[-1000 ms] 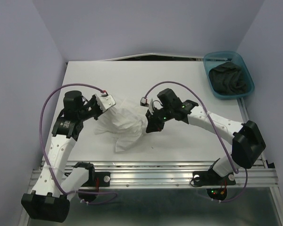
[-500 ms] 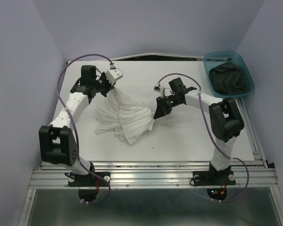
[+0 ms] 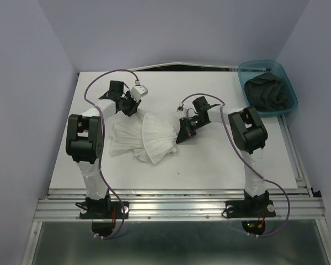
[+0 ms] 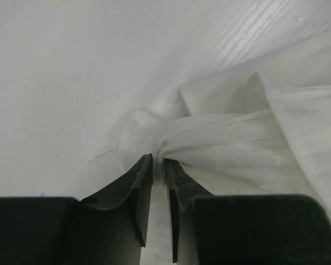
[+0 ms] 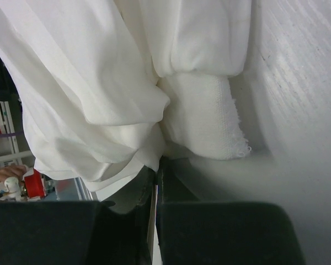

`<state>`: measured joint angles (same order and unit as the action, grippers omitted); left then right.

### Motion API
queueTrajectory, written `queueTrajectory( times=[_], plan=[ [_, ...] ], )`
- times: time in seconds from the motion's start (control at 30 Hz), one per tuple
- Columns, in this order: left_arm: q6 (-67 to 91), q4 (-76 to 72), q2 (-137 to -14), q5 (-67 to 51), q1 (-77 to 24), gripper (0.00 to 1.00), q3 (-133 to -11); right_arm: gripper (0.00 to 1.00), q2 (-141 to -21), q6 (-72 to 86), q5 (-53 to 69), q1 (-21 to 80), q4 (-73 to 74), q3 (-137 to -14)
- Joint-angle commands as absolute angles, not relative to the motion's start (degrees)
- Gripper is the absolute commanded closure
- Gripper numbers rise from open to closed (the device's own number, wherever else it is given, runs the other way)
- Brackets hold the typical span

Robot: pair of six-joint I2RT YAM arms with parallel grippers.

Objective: Fold and stack the skirts
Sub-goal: Fold the skirt

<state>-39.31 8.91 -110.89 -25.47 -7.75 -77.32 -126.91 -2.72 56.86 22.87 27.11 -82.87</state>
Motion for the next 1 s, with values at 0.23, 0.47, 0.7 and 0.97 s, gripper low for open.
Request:
queueTrajectory(
  times=[0.23,0.47,0.7,0.97],
  plan=[
    [-35.5,10.5,-94.1,-30.3,-7.4,0.27,-79.0,0.98,-113.4,-3.3,51.9,22.9,30.4,-84.5],
    [-31.9,13.9,-85.3,-32.3,-7.6,0.26,-76.4,0.81,-115.9,-3.7,47.8,23.4,32.5,-89.3],
    [-32.0,18.2,-81.7,-31.5,-9.5,0.26,-72.3,0.52,-124.6,-2.0,40.9,23.4,35.4,-97.0],
    [-30.1,18.5,-80.4,-27.2,-13.9,0.28,-65.0,0.37,-126.2,1.8,40.3,21.7,33.4,-102.6]
  ],
)
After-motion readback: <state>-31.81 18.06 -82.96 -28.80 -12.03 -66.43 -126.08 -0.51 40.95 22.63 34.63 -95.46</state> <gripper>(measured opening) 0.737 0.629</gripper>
